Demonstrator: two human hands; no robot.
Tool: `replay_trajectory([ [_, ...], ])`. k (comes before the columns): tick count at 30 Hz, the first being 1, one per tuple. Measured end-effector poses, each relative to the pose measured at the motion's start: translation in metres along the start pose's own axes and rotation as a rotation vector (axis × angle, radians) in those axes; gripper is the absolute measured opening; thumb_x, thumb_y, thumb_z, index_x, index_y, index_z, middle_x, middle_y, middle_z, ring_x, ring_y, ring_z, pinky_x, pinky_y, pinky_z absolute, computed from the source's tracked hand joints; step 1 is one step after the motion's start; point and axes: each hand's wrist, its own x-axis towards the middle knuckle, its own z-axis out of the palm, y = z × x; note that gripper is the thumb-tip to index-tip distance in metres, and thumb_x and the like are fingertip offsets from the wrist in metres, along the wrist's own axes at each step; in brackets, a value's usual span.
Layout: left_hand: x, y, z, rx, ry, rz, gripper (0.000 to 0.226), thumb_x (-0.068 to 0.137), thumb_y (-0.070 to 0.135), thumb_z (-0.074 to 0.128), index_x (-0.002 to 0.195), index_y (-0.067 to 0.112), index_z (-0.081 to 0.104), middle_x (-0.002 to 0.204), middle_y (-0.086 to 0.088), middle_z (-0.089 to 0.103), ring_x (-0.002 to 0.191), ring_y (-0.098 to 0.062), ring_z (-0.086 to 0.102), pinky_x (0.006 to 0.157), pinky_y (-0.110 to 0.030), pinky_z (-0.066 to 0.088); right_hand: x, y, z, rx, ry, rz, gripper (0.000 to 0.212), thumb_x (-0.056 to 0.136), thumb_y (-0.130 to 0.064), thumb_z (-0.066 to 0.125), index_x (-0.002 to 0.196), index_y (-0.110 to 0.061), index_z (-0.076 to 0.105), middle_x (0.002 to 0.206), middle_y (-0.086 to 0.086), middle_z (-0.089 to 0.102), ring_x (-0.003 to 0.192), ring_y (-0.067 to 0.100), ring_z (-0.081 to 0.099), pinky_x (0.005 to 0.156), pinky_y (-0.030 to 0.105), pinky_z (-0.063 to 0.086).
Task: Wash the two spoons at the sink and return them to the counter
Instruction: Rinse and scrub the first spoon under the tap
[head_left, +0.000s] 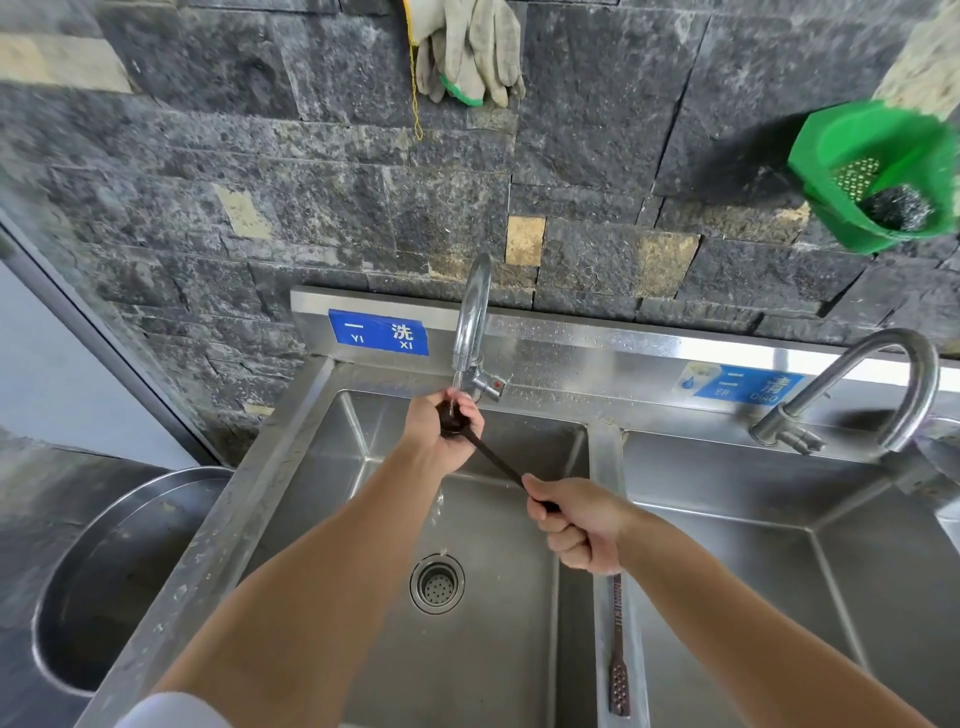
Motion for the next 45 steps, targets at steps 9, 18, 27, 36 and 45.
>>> replay_trajectory([
  [9, -0.003, -0.002, 0.005, 0.111, 0.091, 0.06, 0.032, 0.103, 0.021, 0.04, 0.08, 0.003, 0.054, 0.066, -0.007, 0.058, 0.057, -0.015, 0.054, 0.042, -0.022, 0.05, 0.008, -0.002, -0.004, -0.156, 0.06, -0.082, 0.049, 0.1, -0.048, 0.042, 0.06, -0.02, 0.049, 0.043, -0.007, 0.033, 0.033, 0.012, 0.029, 0.036, 0.017, 0.026],
  [18, -0.019, 0.007, 0.002, 0.557, -0.059, 0.024, 0.026, 0.099, -0.008, 0.04, 0.122, -0.012, 0.052, 0.123, -0.033, 0.059, 0.103, -0.04, 0.069, 0.083, -0.047, 0.06, 0.033, 0.027, 0.001, -0.053, 0.004, -0.096, 0.048, 0.1, -0.048, 0.043, 0.067, -0.015, 0.056, 0.049, -0.004, 0.037, 0.039, 0.012, 0.03, 0.037, 0.022, 0.026],
  [27, -0.026, 0.03, 0.0, 1.955, 0.109, 0.498, 0.031, 0.103, 0.035, 0.04, 0.11, 0.008, 0.055, 0.079, -0.005, 0.06, 0.061, -0.014, 0.055, 0.053, -0.029, 0.044, 0.058, 0.032, 0.017, -0.485, 0.415, -0.334, 0.042, 0.099, -0.049, 0.041, 0.08, -0.02, 0.063, 0.07, -0.003, 0.07, 0.064, 0.011, 0.064, 0.064, 0.026, 0.051],
  [36, -0.029, 0.016, 0.004, 1.067, 0.124, 0.328, 0.014, 0.095, 0.005, 0.06, 0.108, 0.003, 0.064, 0.089, -0.01, 0.065, 0.07, -0.017, 0.061, 0.063, -0.028, 0.054, 0.047, 0.015, 0.059, -0.274, 0.119, -0.219, 0.043, 0.105, -0.037, 0.037, 0.108, -0.006, 0.067, 0.084, 0.001, 0.07, 0.064, 0.007, 0.065, 0.068, 0.028, 0.058],
  [45, -0.047, 0.023, -0.006, 0.955, 0.01, 0.167, 0.027, 0.099, 0.001, 0.05, 0.125, -0.001, 0.057, 0.123, -0.021, 0.066, 0.111, -0.032, 0.066, 0.096, -0.042, 0.05, 0.044, 0.022, 0.062, -0.199, 0.079, -0.189, 0.042, 0.104, -0.041, 0.038, 0.089, -0.014, 0.067, 0.084, 0.006, 0.073, 0.07, 0.014, 0.067, 0.08, 0.039, 0.059],
])
